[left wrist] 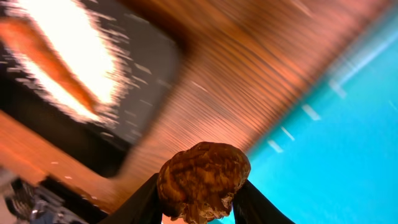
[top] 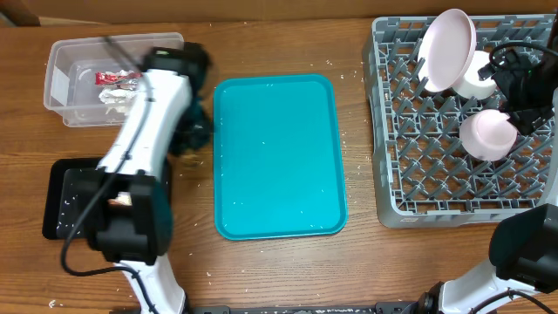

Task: Sort waste into correct bins and load items into the dishwasher
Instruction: 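Carry the scrap with the left gripper and release it on the black tray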

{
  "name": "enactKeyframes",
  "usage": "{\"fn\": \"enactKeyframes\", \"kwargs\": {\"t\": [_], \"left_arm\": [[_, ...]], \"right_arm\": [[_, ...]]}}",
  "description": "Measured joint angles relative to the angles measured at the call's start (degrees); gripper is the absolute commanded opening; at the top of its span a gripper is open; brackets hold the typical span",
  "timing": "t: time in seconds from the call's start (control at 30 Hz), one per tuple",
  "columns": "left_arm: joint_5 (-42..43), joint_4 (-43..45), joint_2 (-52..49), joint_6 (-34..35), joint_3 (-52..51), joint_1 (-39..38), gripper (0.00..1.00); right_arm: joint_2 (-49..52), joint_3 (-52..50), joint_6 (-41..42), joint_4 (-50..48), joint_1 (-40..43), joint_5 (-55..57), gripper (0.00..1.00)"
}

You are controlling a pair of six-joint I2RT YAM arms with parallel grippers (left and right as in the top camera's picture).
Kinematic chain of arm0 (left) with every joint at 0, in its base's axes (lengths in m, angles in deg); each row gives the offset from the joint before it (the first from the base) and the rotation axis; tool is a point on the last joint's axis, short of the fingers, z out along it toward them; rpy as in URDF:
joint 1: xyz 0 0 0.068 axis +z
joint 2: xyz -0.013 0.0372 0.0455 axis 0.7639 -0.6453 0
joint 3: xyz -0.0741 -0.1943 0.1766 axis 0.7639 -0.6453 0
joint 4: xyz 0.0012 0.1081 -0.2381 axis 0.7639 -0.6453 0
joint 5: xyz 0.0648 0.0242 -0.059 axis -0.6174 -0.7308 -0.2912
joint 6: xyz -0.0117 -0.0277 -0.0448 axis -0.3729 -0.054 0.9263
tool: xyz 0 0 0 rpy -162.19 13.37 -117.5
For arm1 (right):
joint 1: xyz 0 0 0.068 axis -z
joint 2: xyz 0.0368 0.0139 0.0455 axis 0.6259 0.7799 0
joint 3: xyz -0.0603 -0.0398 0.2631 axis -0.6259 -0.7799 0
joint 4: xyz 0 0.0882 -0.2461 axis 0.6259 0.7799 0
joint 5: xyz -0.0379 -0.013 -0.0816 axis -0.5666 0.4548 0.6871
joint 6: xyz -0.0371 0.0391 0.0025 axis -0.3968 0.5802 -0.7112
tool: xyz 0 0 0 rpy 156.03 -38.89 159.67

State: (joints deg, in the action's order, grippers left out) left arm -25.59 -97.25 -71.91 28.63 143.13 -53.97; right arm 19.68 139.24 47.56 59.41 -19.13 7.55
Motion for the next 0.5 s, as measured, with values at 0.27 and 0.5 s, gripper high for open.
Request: {"fn": "enactKeyframes", "kwargs": {"t": [0.27,0.5], "left_arm": [[-2.0,4.4,0.2,0.0,-1.4,20.6,0.38],[0.4,19.1,0.5,0.0,-13.2,27.1,0.4]], "right_arm": [[0.0,0.0,0.0,0.0,0.0,0.0,1.0],[0.0,0.0,0.0,0.0,0.0,0.0,1.0]]}}
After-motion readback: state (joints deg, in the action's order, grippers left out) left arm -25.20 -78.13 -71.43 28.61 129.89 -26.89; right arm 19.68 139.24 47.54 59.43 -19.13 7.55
